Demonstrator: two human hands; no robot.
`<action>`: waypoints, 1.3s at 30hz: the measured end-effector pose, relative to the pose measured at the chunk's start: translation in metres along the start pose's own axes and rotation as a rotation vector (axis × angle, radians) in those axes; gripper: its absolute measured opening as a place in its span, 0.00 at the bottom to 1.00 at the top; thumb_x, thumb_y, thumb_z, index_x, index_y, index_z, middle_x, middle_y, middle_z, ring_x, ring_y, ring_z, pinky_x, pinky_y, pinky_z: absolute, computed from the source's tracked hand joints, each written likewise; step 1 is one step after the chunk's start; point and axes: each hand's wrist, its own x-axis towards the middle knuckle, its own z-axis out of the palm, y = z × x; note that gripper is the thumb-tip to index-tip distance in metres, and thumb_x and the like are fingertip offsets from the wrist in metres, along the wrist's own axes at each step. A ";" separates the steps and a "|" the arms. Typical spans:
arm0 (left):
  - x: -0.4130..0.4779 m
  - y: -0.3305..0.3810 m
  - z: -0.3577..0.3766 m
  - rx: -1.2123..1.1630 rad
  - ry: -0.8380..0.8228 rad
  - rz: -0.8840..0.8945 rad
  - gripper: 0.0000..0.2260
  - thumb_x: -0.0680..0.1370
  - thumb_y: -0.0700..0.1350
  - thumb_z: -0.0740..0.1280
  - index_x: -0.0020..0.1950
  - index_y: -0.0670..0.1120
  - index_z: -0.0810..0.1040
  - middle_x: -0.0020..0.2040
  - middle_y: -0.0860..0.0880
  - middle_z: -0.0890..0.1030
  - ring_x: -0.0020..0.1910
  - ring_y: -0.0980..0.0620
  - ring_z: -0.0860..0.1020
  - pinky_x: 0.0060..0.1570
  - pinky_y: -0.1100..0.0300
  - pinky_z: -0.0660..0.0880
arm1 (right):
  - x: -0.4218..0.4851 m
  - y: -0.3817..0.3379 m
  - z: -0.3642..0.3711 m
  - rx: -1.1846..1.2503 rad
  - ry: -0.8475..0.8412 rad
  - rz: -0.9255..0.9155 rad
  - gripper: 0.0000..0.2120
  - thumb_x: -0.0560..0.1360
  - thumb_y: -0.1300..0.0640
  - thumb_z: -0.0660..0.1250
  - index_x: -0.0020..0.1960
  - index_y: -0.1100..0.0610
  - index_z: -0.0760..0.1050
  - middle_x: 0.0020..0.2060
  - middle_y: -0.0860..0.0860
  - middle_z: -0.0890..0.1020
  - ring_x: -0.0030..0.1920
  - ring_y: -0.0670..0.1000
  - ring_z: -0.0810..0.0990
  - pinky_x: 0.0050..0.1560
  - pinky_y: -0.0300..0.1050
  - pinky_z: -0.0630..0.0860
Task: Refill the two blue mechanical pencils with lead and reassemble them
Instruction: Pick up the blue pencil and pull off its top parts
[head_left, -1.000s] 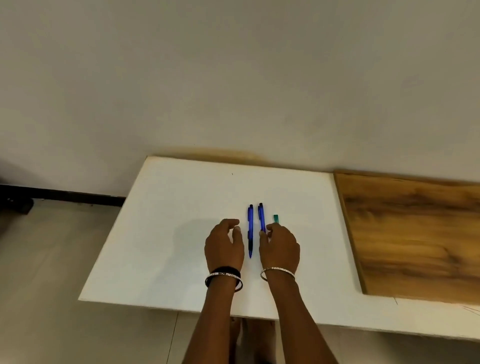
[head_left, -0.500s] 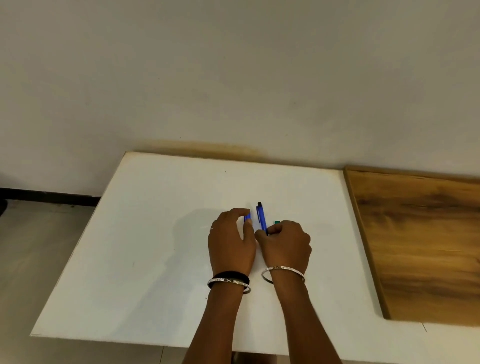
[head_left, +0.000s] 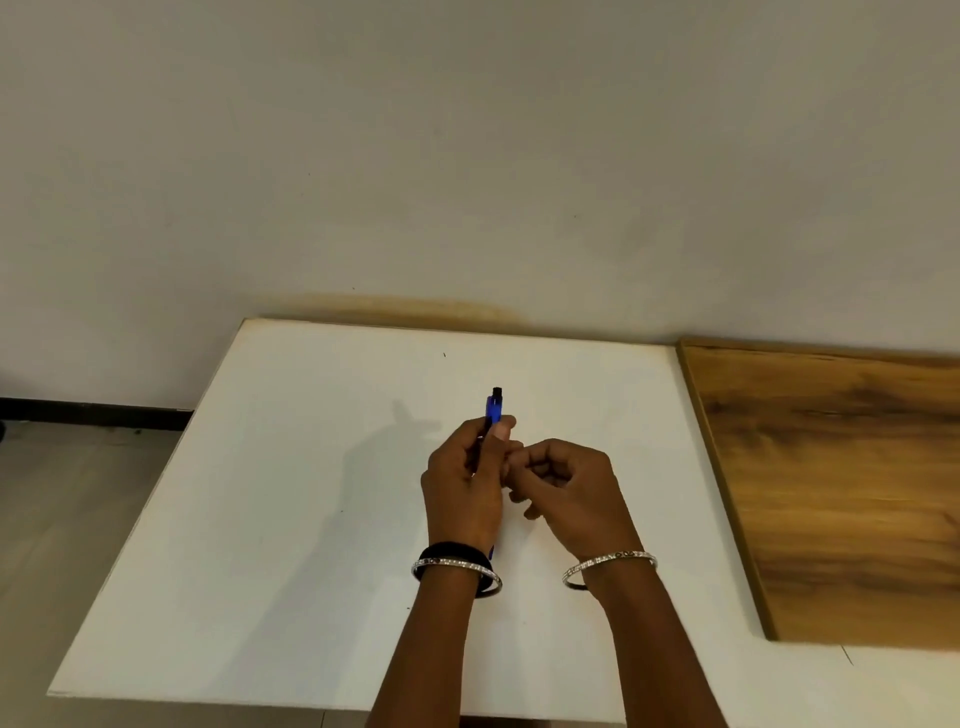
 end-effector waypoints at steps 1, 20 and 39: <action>0.000 0.000 0.000 0.030 0.006 0.014 0.09 0.78 0.51 0.65 0.51 0.50 0.82 0.37 0.51 0.84 0.36 0.56 0.81 0.40 0.64 0.79 | 0.000 0.000 -0.003 0.040 0.016 0.005 0.00 0.70 0.61 0.73 0.41 0.57 0.82 0.35 0.54 0.85 0.35 0.51 0.84 0.33 0.39 0.77; 0.005 -0.015 0.019 0.452 -0.259 0.306 0.14 0.77 0.57 0.63 0.57 0.54 0.82 0.40 0.58 0.82 0.39 0.55 0.81 0.44 0.62 0.78 | 0.017 0.012 -0.040 0.393 0.274 -0.027 0.03 0.71 0.62 0.72 0.45 0.58 0.84 0.40 0.58 0.86 0.40 0.54 0.85 0.41 0.43 0.82; -0.009 -0.006 0.027 0.599 -0.303 0.291 0.11 0.78 0.56 0.62 0.55 0.57 0.81 0.33 0.57 0.79 0.31 0.57 0.74 0.32 0.62 0.69 | 0.008 0.022 -0.056 0.678 0.250 0.120 0.05 0.74 0.63 0.68 0.47 0.64 0.81 0.39 0.57 0.85 0.39 0.55 0.85 0.42 0.46 0.84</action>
